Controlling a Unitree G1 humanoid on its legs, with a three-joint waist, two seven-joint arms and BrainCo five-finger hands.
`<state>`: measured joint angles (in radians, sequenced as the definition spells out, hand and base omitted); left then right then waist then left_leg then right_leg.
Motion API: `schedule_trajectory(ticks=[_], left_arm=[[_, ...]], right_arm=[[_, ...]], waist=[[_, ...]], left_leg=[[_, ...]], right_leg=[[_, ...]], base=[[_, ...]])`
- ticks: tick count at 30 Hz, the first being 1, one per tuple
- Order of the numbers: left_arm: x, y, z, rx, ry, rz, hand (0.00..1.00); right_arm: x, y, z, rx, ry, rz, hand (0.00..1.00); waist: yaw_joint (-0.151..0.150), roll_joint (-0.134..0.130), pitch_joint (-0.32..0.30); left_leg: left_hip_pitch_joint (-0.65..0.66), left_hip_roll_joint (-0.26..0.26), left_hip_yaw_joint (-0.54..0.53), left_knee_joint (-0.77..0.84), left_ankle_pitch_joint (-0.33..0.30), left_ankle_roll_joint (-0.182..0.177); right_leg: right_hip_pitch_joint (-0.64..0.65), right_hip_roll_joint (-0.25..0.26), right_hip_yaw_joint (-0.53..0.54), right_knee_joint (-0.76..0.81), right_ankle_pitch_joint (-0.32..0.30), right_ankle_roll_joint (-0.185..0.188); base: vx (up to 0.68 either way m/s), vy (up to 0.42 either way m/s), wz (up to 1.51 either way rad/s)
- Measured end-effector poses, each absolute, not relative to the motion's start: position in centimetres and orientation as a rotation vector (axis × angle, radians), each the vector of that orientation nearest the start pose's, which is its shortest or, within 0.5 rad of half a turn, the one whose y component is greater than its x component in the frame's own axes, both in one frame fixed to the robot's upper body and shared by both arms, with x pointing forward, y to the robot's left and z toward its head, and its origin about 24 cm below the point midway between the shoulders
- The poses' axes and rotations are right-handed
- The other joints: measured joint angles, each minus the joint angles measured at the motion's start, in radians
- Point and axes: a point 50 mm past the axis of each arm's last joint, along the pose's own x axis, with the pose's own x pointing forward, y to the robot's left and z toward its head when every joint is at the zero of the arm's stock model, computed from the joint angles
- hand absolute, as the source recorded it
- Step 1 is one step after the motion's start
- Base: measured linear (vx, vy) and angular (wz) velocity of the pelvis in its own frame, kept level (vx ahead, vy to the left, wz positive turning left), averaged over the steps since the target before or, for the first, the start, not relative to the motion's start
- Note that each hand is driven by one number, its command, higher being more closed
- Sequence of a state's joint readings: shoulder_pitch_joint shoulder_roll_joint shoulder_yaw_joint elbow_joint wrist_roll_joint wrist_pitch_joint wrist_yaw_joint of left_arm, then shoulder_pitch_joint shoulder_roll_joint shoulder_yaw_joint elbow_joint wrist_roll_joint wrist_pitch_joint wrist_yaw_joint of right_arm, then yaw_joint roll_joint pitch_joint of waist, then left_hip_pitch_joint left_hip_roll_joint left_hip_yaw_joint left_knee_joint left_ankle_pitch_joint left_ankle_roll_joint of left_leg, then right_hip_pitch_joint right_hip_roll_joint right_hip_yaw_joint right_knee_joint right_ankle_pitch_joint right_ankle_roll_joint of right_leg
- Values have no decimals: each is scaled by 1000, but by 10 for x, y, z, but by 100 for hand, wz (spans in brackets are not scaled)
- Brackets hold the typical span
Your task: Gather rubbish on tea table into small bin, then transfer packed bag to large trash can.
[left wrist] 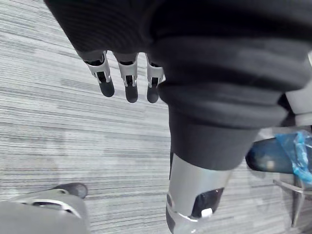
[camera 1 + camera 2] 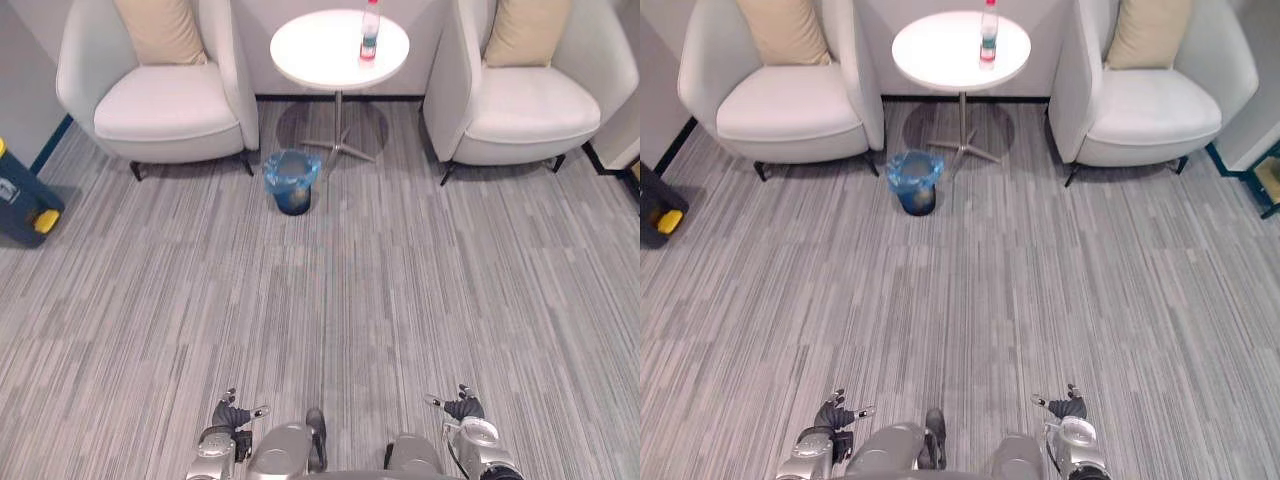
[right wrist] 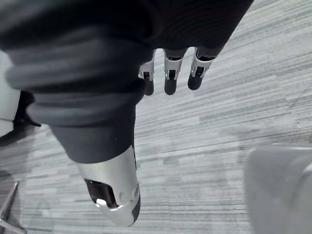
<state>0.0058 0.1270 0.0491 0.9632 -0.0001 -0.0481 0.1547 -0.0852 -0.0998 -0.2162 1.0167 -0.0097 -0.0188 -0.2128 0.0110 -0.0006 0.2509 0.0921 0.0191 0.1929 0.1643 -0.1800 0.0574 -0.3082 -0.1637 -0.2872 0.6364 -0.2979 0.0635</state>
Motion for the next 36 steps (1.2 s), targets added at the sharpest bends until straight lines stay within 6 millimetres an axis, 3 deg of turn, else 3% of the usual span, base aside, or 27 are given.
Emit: schedule_trajectory(ticks=[2, 3, 4, 5, 8, 9, 10, 12, 14, 16, 18, 19, 20, 21, 22, 23, 25, 27, 28, 30, 32, 33, 36], left_arm=[[147, 212, -138, 168, 904, 249, 0], [146, 213, -138, 170, 908, 249, 0], [145, 212, -139, 168, 913, 248, 0], [143, 207, -141, 155, 926, 241, 0], [142, 204, -142, 145, 932, 243, 0], [142, 202, -143, 114, 932, 265, 0], [139, 200, -144, 96, 940, 272, 0], [135, 196, -145, 77, 944, 280, 0], [140, 195, -143, 67, 920, 280, 0], [146, 194, -139, 63, 892, 279, 0], [147, 194, -138, 62, 885, 281, 0], [147, 194, -139, 62, 888, 279, 0], [146, 194, -139, 62, 892, 280, 0], [142, 194, -141, 61, 904, 283, 0], [136, 197, -143, 66, 924, 292, 0], [136, 199, -143, 73, 924, 292, 0], [142, 209, -140, 97, 908, 299, 0], [140, 210, -140, 95, 912, 305, 0], [136, 212, -142, 100, 928, 307, 0], [130, 214, -143, 123, 943, 294, 0], [127, 215, -144, 149, 953, 272, 0], [126, 216, -144, 149, 958, 270, 0], [129, 212, -144, 151, 953, 246, 0]], right_arm=[[162, -223, -133, -92, 906, -418, 0], [155, -225, -136, -96, 925, -424, 0], [150, -227, -137, -101, 939, -431, 0], [148, -234, -137, -115, 950, -440, 0], [148, -234, -137, -100, 947, -453, 0], [142, -233, -139, -97, 961, -454, 0], [141, -229, -140, -88, 956, -450, 0], [140, -229, -139, -83, 939, -456, 0], [145, -227, -136, -72, 914, -457, 0], [149, -226, -135, -57, 905, -461, 0], [152, -225, -134, -44, 899, -464, 0], [152, -227, -134, -38, 899, -475, 0], [152, -228, -134, -39, 901, -479, 0], [151, -230, -135, -46, 908, -480, 0], [148, -228, -137, -46, 928, -474, 0], [147, -224, -139, -47, 937, -463, 0], [147, -223, -139, -59, 937, -448, 0], [152, -224, -137, -64, 926, -444, 0], [156, -222, -136, -75, 917, -428, 0], [158, -218, -135, -96, 915, -397, 0], [157, -216, -137, -101, 926, -372, 0], [156, -215, -138, -103, 932, -366, 0], [155, -219, -138, -113, 938, -369, 0]], waist=[[-1, -2, 1], [-2, -15, -3], [-2, -15, -3], [2, 13, -14], [-9, 29, -17], [-13, 33, -16], [-3, 33, -14], [6, 30, -14], [12, 28, -15], [33, 28, -14], [47, 17, -8], [58, 24, -10], [60, 31, -8], [62, 50, -10], [76, 52, -14], [81, 32, -19], [83, -16, -29], [88, -22, -28], [87, -22, -29], [77, -26, -34], [68, -27, -35], [56, -27, -35], [39, -7, -25]], left_leg=[[54, 23, -6, -11, -25, -42], [83, 20, -19, -12, -51, -80], [97, 25, -39, -11, -65, -97], [101, 59, -57, -5, -71, -107], [31, 123, -83, 196, -76, -129], [-49, 167, -109, 407, -51, -168], [-113, 215, -109, 623, -48, -183], [-204, 261, -88, 811, -54, -174], [-302, 266, -64, 837, -59, -166], [-377, 234, -27, 712, -70, -149], [-389, 158, -28, 462, -62, -150], [-378, 111, -34, 269, -22, -160], [-368, 93, -42, 174, 16, -157], [-343, 82, -57, 38, 105, -154], [-297, 68, -44, 10, 211, -105], [-294, 48, -37, 18, 192, -78], [-336, 3, -30, 124, 96, -45], [-316, -8, 2, 171, 29, -25], [-274, -18, 13, 167, 1, -19], [-208, -28, 23, 163, -52, -6], [-144, -32, 19, 160, -87, 5], [-98, -31, 15, 145, -92, 9], [-1, 3, -10, 88, -93, 7]], right_leg=[[-9, 43, 19, -271, 133, -17], [5, 52, 42, -351, 285, -31], [15, 56, 56, -347, 362, -83], [3, 81, 43, -304, 305, -94], [49, 124, 1, -299, 243, -141], [118, 151, -17, -339, 223, -153], [191, 176, -25, -369, 207, -171], [287, 198, -21, -413, 184, -186], [339, 198, -10, -448, 173, -182], [375, 192, 20, -491, 175, -176], [395, 165, 46, -507, 166, -148], [402, 148, 67, -508, 152, -126], [413, 145, 77, -509, 144, -114], [434, 148, 97, -507, 120, -89], [461, 142, 130, -499, 92, -62], [465, 122, 139, -499, 80, -49], [462, 71, 162, -478, 41, -13], [426, 41, 215, -343, 12, 28], [375, 26, 255, -192, 11, 65], [284, -5, 270, 69, 62, 208], [205, -36, 227, 266, 47, 173], [156, -54, 168, 325, 15, 113], [41, -17, 65, 211, -37, 13]], base=[[475, -181, 22], [379, -185, 40], [486, -259, 26], [390, -216, 10], [504, -301, 20], [421, -227, 25], [410, -195, 13], [372, -137, -9], [343, -86, -13], [284, 40, -36], [308, 125, -38], [255, 137, -33], [341, 210, -41], [391, 258, -49], [486, 286, -43], [412, 214, -25], [355, 147, 4], [476, 211, -24], [465, 202, -39], [396, 100, -22], [415, 36, 2], [429, -12, 17], [427, -82, 22]])
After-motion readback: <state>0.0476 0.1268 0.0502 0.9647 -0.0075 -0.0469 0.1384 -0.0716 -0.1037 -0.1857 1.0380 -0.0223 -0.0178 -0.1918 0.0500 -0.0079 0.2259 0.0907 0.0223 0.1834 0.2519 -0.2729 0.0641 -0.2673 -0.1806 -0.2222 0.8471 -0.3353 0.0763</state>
